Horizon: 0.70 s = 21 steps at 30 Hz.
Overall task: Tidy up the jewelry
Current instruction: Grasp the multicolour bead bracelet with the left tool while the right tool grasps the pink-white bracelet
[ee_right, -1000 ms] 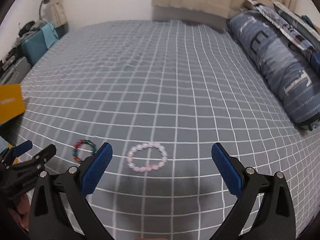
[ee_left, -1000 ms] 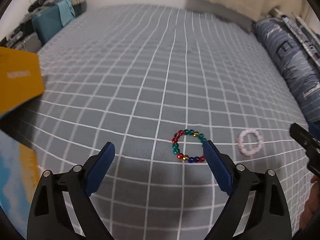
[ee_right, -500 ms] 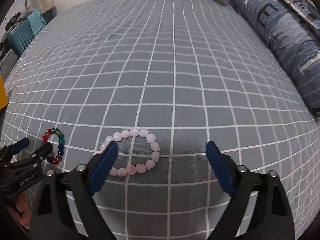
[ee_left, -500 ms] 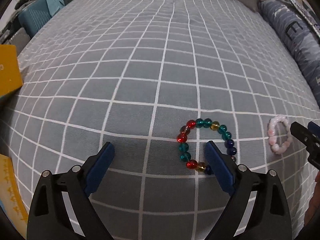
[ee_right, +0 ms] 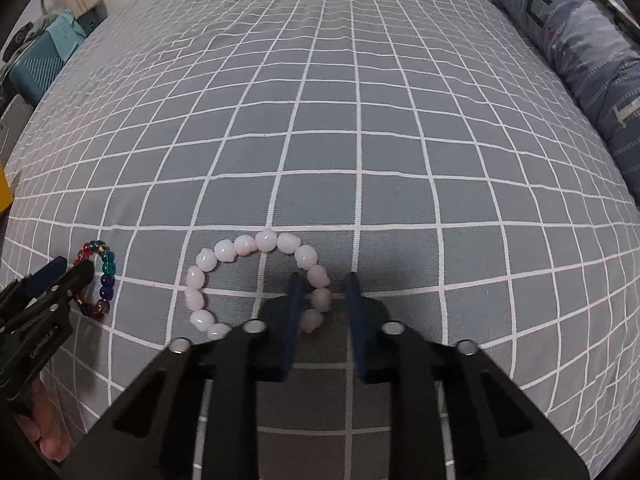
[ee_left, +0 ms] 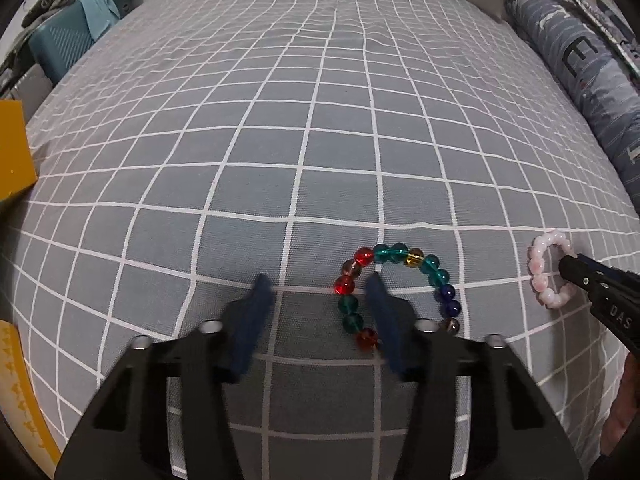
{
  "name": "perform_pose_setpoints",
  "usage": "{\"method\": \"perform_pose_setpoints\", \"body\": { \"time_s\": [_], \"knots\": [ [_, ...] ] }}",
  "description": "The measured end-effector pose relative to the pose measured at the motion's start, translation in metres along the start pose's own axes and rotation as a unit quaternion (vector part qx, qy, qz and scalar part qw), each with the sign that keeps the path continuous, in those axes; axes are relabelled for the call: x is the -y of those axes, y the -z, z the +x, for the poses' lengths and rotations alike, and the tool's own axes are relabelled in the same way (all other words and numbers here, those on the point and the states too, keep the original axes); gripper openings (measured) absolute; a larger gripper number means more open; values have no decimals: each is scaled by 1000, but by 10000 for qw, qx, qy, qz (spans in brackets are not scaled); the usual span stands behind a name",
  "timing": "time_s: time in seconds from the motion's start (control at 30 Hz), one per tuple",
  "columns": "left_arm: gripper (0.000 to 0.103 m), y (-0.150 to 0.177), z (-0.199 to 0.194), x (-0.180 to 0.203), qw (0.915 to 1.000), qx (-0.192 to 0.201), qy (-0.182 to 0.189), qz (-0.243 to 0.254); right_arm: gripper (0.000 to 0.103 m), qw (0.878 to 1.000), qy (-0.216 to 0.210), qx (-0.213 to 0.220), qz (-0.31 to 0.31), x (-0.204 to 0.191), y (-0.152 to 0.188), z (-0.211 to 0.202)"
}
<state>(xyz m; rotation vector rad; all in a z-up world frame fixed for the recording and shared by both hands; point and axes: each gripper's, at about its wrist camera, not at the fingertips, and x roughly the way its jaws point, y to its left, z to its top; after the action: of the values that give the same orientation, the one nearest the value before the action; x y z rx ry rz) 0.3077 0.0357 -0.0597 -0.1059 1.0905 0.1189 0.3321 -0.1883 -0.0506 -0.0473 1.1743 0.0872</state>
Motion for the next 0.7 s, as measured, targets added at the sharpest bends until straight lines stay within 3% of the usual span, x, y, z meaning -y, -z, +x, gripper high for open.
{"method": "perform_pose_setpoints", "body": {
  "time_s": [0.03, 0.1, 0.7],
  "knots": [
    [31, 1, -2, 1, 10000, -25, 44, 12, 13, 10000, -2, 5, 56, 1, 0, 0],
    [9, 1, -4, 1, 10000, -43, 55, 54, 12, 9999, -17, 26, 125, 2, 3, -2],
    [9, 2, -54, -2, 9994, 342, 30, 57, 10, 9979, -193, 589, 198, -12, 6, -56]
  ]
}}
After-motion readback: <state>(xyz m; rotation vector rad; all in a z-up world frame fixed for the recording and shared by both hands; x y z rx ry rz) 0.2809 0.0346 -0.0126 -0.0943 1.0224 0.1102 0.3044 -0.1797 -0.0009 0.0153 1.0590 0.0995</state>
